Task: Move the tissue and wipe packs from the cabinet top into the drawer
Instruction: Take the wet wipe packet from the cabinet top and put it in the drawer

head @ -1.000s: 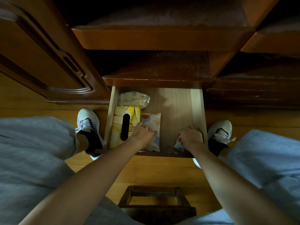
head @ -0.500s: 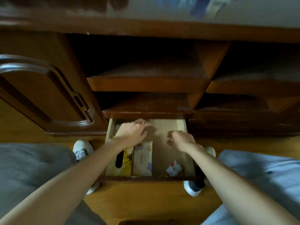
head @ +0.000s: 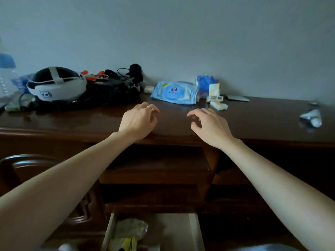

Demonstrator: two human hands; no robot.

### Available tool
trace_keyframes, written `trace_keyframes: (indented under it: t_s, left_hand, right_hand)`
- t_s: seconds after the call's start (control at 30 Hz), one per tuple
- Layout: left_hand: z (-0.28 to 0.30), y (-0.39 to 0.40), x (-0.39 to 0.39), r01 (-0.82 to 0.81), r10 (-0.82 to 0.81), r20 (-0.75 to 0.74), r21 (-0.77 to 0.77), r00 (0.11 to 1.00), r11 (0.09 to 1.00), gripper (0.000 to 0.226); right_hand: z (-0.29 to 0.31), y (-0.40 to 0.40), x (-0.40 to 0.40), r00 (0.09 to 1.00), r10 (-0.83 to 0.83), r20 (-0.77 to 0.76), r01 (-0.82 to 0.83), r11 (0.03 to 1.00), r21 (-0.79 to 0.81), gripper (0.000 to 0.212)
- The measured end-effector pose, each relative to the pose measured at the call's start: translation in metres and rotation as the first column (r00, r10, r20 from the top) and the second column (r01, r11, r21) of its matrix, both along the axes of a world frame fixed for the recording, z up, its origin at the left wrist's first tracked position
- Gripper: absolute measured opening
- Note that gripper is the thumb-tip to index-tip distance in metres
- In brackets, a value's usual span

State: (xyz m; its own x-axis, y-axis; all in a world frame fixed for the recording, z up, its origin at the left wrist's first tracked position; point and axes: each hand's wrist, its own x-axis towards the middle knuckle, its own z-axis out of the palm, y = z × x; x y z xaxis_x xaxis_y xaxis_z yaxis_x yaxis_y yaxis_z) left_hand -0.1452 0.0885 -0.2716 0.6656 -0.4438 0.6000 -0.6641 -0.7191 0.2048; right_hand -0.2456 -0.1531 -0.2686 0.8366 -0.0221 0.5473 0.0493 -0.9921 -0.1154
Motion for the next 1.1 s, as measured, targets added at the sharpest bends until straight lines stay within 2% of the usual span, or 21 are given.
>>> trace_keyframes:
  t_s: [0.07, 0.13, 0.27, 0.37, 0.43, 0.5, 0.6, 0.7, 0.83, 0.93, 0.97, 1.0, 1.03, 1.1]
  left_hand:
    - [0.002, -0.014, 0.025, -0.028, 0.034, -0.088, 0.061, 0.996, 0.998, 0.031]
    - [0.000, -0.026, 0.048, -0.049, 0.064, -0.155, 0.098, 0.986, 0.994, 0.034]
    - [-0.008, -0.042, 0.083, -0.109, 0.126, -0.113, 0.143, 0.986, 0.984, 0.045]
    - [-0.014, -0.046, 0.093, -0.080, 0.095, -0.104, 0.143, 0.990, 0.986, 0.044]
    - [-0.016, -0.046, 0.096, -0.073, 0.090, -0.131, 0.132, 0.987, 0.989, 0.045]
    - [-0.016, -0.047, 0.098, -0.067, 0.086, -0.143, 0.135, 0.986, 0.989, 0.049]
    - [-0.016, -0.047, 0.099, -0.046, 0.063, -0.155, 0.115, 0.986, 0.992, 0.063]
    - [-0.015, -0.045, 0.098, -0.021, 0.036, -0.168, 0.091, 0.985, 0.996, 0.082]
    - [-0.013, -0.047, 0.098, -0.048, 0.069, -0.196, 0.111, 0.978, 0.993, 0.090]
    - [-0.014, -0.047, 0.097, -0.059, 0.077, -0.216, 0.087, 0.973, 0.994, 0.089]
    - [-0.014, -0.046, 0.097, -0.061, 0.078, -0.225, 0.082, 0.971, 0.995, 0.088]
    - [-0.015, -0.045, 0.098, -0.065, 0.082, -0.233, 0.078, 0.969, 0.995, 0.088]
    - [-0.016, -0.045, 0.098, -0.069, 0.084, -0.241, 0.072, 0.967, 0.995, 0.087]
    - [-0.016, -0.044, 0.101, -0.073, 0.084, -0.262, 0.050, 0.961, 0.996, 0.087]
  right_hand:
    - [0.000, -0.014, 0.035, 0.984, -0.090, -0.152, 0.101, 0.993, 0.064, 0.033]
    - [-0.005, -0.025, 0.070, 0.941, -0.188, -0.280, 0.202, 0.979, 0.022, 0.039]
    - [-0.009, -0.044, 0.137, 0.902, -0.321, -0.290, 0.330, 0.944, -0.016, 0.052]
    - [-0.011, -0.057, 0.177, 0.861, -0.372, -0.348, 0.414, 0.908, 0.055, 0.060]
    - [-0.011, -0.061, 0.197, 0.861, -0.329, -0.387, 0.397, 0.911, 0.108, 0.058]
    - [-0.010, -0.062, 0.205, 0.894, -0.264, -0.363, 0.342, 0.925, 0.168, 0.052]
    - [-0.009, -0.054, 0.194, 0.973, -0.145, -0.182, 0.196, 0.932, 0.306, 0.034]
    - [-0.011, -0.046, 0.175, 0.999, -0.039, -0.027, 0.047, 0.905, 0.423, 0.023]
    - [-0.009, -0.051, 0.165, 0.984, -0.092, -0.150, 0.152, 0.872, 0.465, 0.046]
    - [-0.005, -0.051, 0.179, 0.963, -0.012, -0.270, 0.195, 0.721, 0.664, 0.063]
    - [-0.005, -0.048, 0.186, 0.954, 0.005, -0.299, 0.211, 0.695, 0.687, 0.065]
    - [-0.005, -0.044, 0.195, 0.941, -0.003, -0.339, 0.240, 0.712, 0.660, 0.064]
    - [-0.006, -0.040, 0.203, 0.919, -0.041, -0.391, 0.277, 0.774, 0.570, 0.059]
    - [-0.008, -0.030, 0.213, 0.877, -0.166, -0.450, 0.324, 0.897, 0.300, 0.050]
